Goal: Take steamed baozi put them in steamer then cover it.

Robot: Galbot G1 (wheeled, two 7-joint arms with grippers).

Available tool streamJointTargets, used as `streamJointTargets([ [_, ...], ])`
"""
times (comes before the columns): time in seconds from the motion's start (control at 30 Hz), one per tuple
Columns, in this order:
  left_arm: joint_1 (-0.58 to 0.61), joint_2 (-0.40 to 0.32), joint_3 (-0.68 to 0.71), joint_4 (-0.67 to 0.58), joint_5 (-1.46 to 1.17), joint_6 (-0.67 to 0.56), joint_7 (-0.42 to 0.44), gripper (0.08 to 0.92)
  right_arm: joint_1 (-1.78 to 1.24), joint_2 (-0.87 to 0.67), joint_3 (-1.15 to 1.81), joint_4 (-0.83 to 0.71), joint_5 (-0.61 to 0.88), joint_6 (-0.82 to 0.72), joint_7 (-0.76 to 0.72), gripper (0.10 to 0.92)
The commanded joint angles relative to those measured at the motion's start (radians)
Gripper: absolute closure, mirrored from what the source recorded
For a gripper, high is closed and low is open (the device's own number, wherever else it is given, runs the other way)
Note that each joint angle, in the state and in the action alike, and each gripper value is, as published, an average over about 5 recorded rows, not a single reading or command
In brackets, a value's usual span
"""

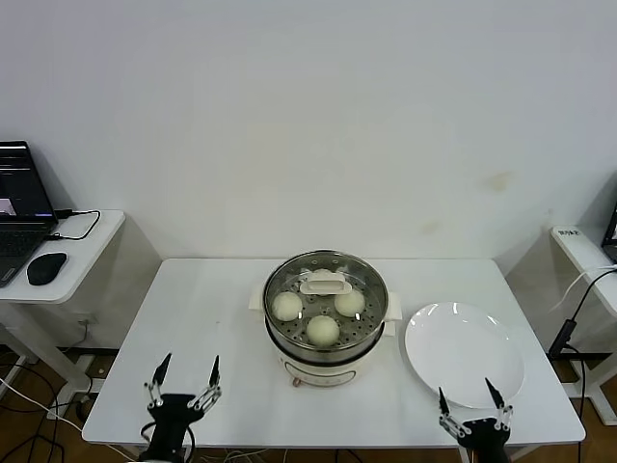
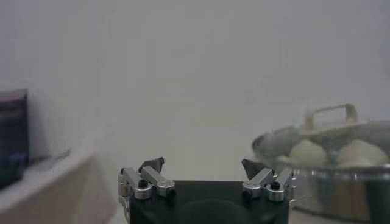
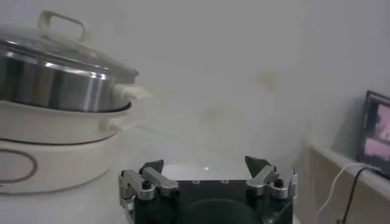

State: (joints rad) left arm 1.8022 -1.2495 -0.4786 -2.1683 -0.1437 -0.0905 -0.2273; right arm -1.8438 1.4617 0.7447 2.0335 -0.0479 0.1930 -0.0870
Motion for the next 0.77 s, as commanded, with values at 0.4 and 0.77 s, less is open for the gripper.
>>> streamJointTargets([
  [0.4,0.176,-0.039,-0.037,0.063,-0.132,-0.126,0.101,0.177,-0.063,-0.038,-0.094,0.033,0.155,-0.041,-0.063,0.203],
  [0.77,0.189,-0.039,-0.033,0.068,-0.116,-0.133,0.093,0.177,-0.098,-0.038,-0.082,0.047,0.142,-0.057,-0.032,0.203],
])
